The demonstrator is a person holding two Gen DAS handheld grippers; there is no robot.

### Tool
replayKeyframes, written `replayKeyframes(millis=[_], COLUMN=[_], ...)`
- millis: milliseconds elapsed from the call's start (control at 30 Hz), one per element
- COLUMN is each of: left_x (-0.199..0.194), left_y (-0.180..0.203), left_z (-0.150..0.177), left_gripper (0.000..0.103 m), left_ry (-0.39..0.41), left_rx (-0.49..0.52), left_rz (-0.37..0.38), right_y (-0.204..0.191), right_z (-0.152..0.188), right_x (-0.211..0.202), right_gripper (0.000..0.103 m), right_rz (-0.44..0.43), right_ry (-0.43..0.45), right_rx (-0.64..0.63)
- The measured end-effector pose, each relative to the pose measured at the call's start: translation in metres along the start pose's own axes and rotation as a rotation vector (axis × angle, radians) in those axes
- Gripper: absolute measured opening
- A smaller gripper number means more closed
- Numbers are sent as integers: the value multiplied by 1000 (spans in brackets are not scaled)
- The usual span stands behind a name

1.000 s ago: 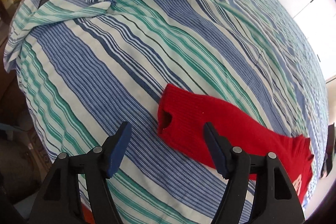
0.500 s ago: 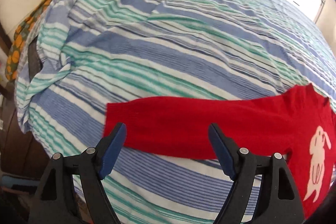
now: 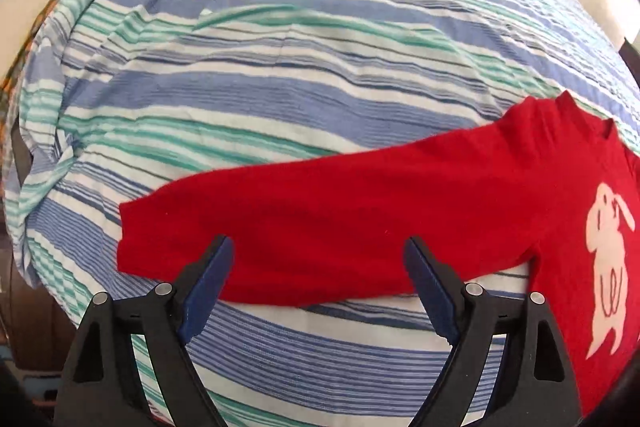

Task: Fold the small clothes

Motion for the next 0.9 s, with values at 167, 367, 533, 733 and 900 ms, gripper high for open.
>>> replayKeyframes(millis=[167, 367, 533, 733, 900], left_x=[57, 44, 13, 36, 83], left_y=[19, 31, 98, 172, 177], left_z=[-14, -17, -51, -87, -84], left_gripper=[95, 92, 93, 93, 100], left_ry=[-125, -81, 25, 14, -110], left_rx=[42, -30, 119, 154, 101], left_rz=[-66, -27, 47, 105, 99], right_y=[-2, 16, 31, 65, 80], right_z=[1, -1, -10, -89, -171], right_x=[5, -1, 7, 31, 89], right_gripper=[89, 89, 89, 89, 92], right_rz=[-6, -4, -43, -72, -155], right_ry=[-15, 4, -13, 39, 46], right_rx=[-2, 83, 159, 201, 204])
Point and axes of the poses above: each gripper's, at about its wrist camera, not at the fingertips, and x roughly the way its jaws point, y to its right, z to its underside, the point moved 3 cm from there along x, roughly the way its jaws point, and after that the axes turned 11 degrees about x, right-handed, at the moved point
